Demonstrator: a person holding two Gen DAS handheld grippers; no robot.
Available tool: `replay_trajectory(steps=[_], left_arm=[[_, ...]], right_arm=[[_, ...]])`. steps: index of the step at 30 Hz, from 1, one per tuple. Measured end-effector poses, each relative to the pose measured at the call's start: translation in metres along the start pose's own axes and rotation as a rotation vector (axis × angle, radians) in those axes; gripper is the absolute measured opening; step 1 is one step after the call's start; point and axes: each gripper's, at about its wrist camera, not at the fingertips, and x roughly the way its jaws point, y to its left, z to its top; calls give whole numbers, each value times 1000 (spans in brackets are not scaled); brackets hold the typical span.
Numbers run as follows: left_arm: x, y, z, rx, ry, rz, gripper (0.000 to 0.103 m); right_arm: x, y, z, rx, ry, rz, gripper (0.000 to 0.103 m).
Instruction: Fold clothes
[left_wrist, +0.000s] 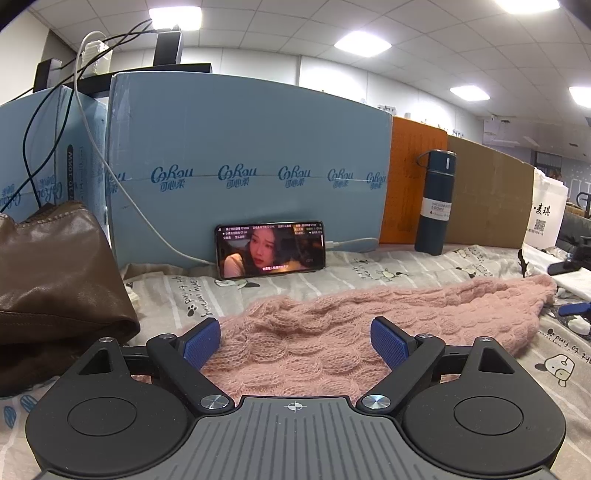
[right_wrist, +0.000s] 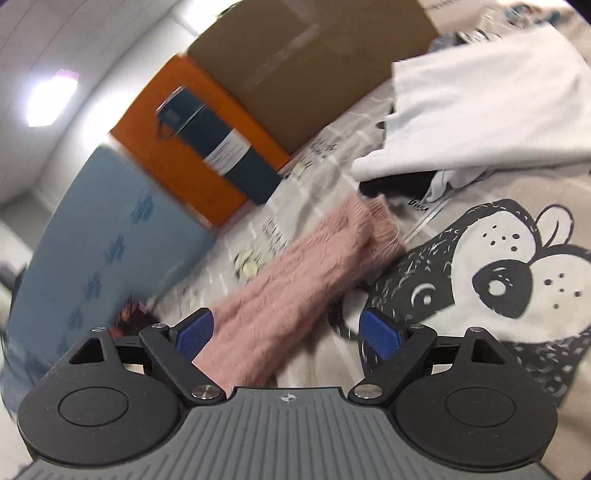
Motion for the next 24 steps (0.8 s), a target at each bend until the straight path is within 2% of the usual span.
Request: replay_trajectory(steps=[3, 10, 11, 12, 13, 15, 16, 18, 21, 24], left_arm=[[0, 1, 0, -3, 2, -1, 91], [1, 2, 0, -10, 1, -2, 91], [0, 2, 0, -13, -4, -2, 91], [0, 2, 0, -16, -7, -1, 91], [-1, 3, 0, -19, -10, 0, 91], [-1, 3, 0, -24, -12, 2, 91], [-1, 4, 0, -25, -12, 3, 91], [-1, 4, 1, -27, -15, 2, 91], [-2, 5, 1, -32, -21, 2, 91], [-3, 6, 1, -38, -26, 4, 91]], right_arm=[[14, -1, 6, 38, -45, -58, 87], [27, -3, 9, 91, -181, -95, 84], [28, -2, 7, 72, -199, -108, 80], [29, -1, 5, 48, -217, -122, 70], [31, -1, 2, 23, -229, -141, 53], [33, -2, -2, -14, -244, -162, 33], [33, -2, -3, -25, -248, -161, 27], [29, -2, -6, -49, -274, -141, 21], [14, 4, -10, -87, -350, -66, 18], [-6, 10, -11, -78, -379, 30, 17]])
